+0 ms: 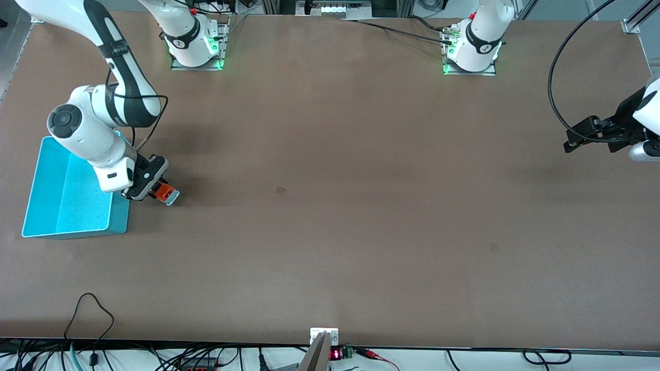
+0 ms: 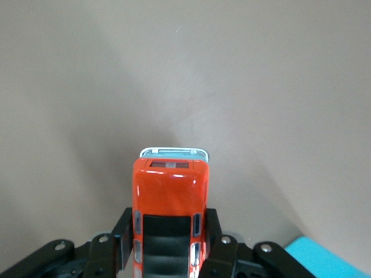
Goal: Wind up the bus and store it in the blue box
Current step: 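Carry the bus over the blue box with the right gripper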
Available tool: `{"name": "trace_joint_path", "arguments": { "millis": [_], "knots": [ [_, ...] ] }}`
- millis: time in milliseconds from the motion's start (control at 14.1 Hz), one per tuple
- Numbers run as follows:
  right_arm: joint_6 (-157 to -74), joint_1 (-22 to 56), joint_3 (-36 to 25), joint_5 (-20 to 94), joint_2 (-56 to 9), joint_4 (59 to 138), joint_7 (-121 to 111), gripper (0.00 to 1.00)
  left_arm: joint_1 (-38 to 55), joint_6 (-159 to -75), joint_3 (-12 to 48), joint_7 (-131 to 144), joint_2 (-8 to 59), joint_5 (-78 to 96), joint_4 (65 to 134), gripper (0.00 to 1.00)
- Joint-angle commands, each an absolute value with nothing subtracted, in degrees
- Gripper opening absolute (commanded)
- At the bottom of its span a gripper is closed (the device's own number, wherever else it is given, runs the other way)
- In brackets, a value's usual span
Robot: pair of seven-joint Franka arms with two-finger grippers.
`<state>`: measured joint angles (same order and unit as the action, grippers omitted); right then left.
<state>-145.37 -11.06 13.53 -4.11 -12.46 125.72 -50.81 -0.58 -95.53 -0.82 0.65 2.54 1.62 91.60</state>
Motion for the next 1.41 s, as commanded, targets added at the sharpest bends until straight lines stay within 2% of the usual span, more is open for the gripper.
{"name": "trace_joint_path", "arguments": {
  "millis": [0,212,566,920,1344],
  "knots": [
    [-139.6,-10.28,13.54,-4.31,-8.01,124.73,-39.33,0.0,0.0,-94.14,-0.62,4.38,0.44,2.29,92.99,1.0],
    [-131.68,-10.28,12.92,-4.13,-6.33,120.95,-29.03,0.0,-0.18,-94.04,-0.62,1.95,0.09,2.02,93.52,1.0],
    [-125.78,-10.37,7.75,-4.13,-5.36,117.78,-26.19,0.0,-0.26,-94.31,-0.7,-1.49,0.09,1.93,93.6,1.0],
    [-124.89,-10.99,2.47,-4.31,-5.97,117.51,-19.46,0.0,-0.26,-96.59,-0.7,-1.49,-2.54,1.93,97.46,1.0],
    [-127.08,-11.16,-2.98,-6.31,-10.62,116.99,-14.06,0.0,-0.18,-96.5,-0.53,-1.5,-3.52,1.85,98.7,1.0]
  ]
}}
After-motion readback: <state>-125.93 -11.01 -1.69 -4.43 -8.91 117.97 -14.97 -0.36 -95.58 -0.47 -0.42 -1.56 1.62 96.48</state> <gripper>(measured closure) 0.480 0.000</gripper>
